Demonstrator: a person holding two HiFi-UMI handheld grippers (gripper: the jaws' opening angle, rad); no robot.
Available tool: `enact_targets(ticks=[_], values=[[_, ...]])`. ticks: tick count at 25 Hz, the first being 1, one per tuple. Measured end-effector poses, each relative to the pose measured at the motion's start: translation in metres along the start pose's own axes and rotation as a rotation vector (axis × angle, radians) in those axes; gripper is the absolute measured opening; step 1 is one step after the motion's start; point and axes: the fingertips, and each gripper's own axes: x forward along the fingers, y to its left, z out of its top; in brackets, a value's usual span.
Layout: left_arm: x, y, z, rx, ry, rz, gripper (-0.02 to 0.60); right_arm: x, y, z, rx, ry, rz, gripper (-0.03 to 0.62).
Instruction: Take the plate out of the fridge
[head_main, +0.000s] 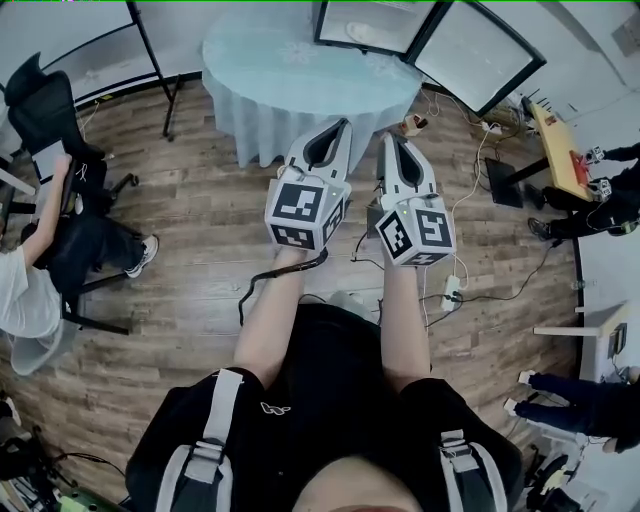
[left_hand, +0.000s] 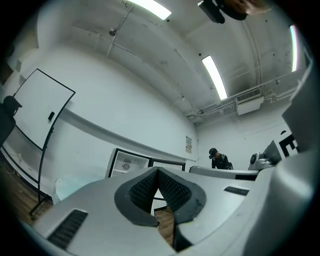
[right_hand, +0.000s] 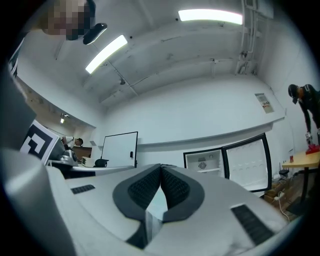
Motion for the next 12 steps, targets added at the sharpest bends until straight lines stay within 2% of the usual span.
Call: enact_targets(ticks=[12], values=[[0.011,0.026,0.011,-0.076,-0.038,0.024,-0.006,0.004,-0.011,0.010,-0.038,-0.012,-0.021,0.005]])
